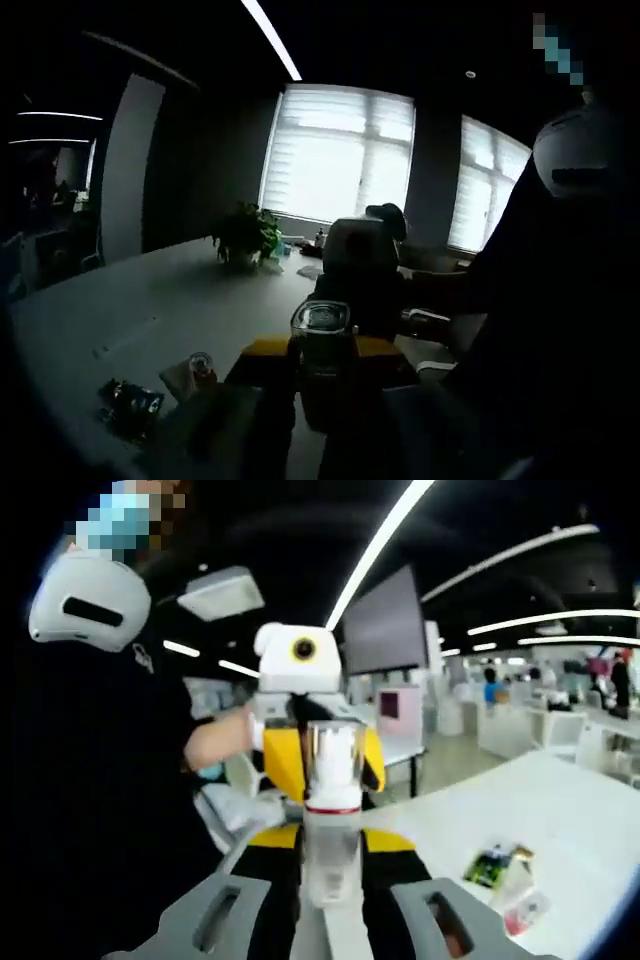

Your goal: Arrange the skincare products in the storage area until every visible bottle or jar stands upright without overlapping.

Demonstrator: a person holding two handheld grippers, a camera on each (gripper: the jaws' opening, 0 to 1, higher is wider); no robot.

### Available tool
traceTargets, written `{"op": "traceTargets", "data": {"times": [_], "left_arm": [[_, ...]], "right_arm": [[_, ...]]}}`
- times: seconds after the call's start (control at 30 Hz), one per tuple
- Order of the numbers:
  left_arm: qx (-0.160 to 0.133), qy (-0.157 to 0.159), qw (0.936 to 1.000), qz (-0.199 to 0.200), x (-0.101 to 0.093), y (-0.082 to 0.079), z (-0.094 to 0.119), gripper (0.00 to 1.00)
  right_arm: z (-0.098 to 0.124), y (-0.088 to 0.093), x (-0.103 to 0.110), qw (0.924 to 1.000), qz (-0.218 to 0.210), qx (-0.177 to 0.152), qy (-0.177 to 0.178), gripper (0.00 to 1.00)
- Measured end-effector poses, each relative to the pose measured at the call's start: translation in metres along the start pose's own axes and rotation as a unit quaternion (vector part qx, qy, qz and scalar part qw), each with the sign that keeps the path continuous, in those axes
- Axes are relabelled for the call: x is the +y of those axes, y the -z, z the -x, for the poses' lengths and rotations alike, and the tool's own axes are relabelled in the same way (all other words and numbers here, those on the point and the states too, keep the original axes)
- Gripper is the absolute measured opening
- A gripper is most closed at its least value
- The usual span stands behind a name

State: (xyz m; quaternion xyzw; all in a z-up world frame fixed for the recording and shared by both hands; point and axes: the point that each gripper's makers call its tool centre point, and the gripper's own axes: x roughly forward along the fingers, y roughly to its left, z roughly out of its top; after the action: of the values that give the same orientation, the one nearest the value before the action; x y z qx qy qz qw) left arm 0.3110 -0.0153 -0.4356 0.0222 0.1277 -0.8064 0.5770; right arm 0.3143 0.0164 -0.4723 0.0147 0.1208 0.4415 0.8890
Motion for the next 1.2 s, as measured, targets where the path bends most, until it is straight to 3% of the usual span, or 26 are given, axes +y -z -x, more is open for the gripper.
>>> {"op": "traceTargets", "data": {"times": [0.3,0.8,0.97,1.2], "left_arm": [[0.016,0.004,0.9999,-0.005,-0.005,0.007,-0.004,0.16],[0.031,-0.010,0.9994,-0.013,-0.002,0.012,-0.005,0.17],[0.026,-0.026,0.9993,0.004,0.003,0.017,-0.002,0.34],[0.036,-0.044,0.9982,0.019,0.009,0.033,0.001,0.46]], "right_arm": [[0.003,0.004,0.003,1.0000,-0.005,-0.004,-0.003,0.13],[0.006,0.007,-0.003,0.9994,0.025,-0.020,0.014,0.11],[0.013,0.012,-0.011,0.9986,0.012,-0.039,0.035,0.11],[0.022,0.027,-0.020,0.9980,0.001,-0.036,0.052,0.11]]}}
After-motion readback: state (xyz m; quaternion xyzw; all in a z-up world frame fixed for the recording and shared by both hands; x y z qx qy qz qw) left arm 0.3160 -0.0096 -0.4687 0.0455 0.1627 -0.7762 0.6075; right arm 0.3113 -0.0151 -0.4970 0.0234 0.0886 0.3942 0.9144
